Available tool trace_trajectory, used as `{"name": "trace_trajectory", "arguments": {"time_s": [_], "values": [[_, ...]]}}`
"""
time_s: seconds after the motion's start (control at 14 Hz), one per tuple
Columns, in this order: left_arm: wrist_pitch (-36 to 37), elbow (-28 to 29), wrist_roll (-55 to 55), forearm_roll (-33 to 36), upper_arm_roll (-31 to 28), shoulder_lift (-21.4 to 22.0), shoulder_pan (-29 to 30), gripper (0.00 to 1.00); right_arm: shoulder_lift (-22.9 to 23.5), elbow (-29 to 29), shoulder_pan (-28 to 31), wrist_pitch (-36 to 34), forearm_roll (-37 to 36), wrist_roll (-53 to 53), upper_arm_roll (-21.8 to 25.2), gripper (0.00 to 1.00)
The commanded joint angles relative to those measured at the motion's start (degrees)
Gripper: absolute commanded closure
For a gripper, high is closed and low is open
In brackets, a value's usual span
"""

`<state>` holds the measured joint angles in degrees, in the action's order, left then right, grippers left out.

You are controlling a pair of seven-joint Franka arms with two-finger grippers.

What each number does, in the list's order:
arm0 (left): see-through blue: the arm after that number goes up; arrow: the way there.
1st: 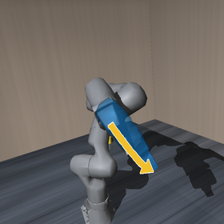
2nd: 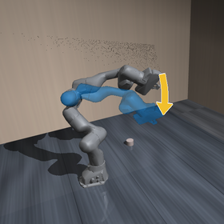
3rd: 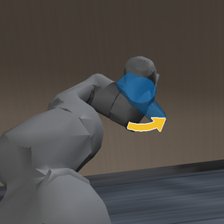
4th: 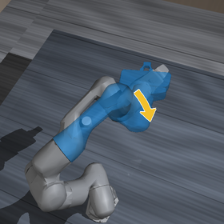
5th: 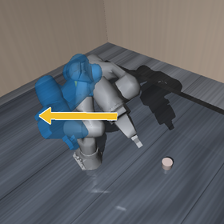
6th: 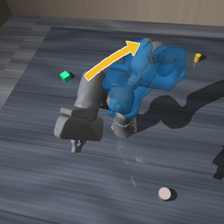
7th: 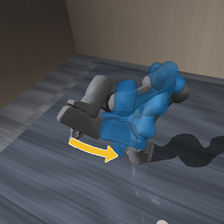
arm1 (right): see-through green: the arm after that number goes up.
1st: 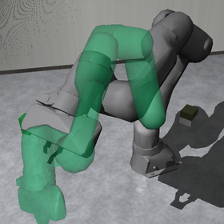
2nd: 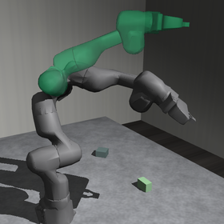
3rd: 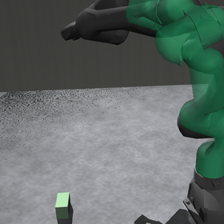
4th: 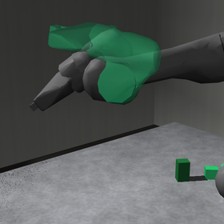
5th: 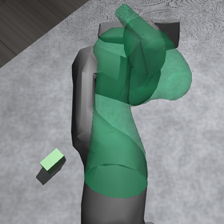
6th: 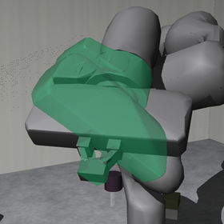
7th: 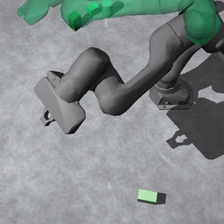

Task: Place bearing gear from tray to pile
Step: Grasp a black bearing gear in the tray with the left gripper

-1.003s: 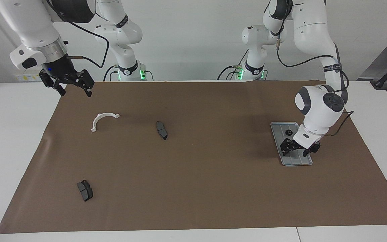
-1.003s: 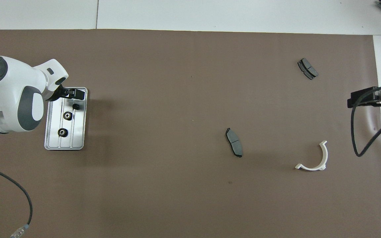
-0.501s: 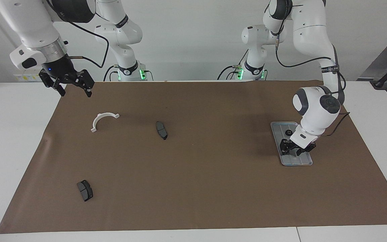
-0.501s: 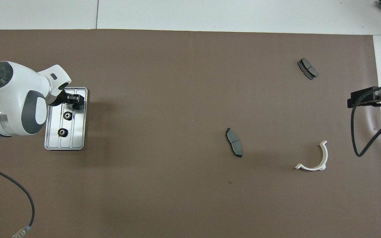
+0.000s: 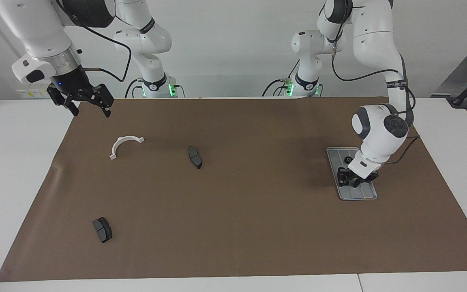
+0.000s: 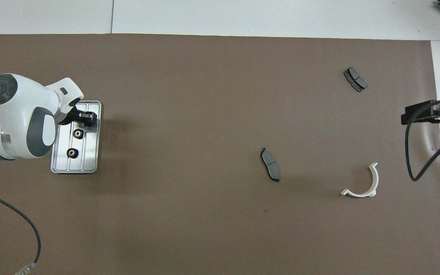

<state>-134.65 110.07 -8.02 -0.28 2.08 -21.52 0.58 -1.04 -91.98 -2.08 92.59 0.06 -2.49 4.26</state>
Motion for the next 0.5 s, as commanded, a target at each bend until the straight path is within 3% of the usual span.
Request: {"name": "trace_trajectory", "arguments": {"time_s": [0.0, 0.43], "values": [[-1.23, 2.52, -0.33, 0.2, -0.14, 1.22, 0.3, 0.66, -1.07, -1.36, 0.06, 0.57, 1.17, -0.67, -0.04, 0.0], [-0.79, 2.17, -0.33, 0.2, -0.14, 1.22, 0.3, 1.0, -1.07, -1.36, 0.06, 0.57, 1.17, -0.67, -0.04, 0.0]]}}
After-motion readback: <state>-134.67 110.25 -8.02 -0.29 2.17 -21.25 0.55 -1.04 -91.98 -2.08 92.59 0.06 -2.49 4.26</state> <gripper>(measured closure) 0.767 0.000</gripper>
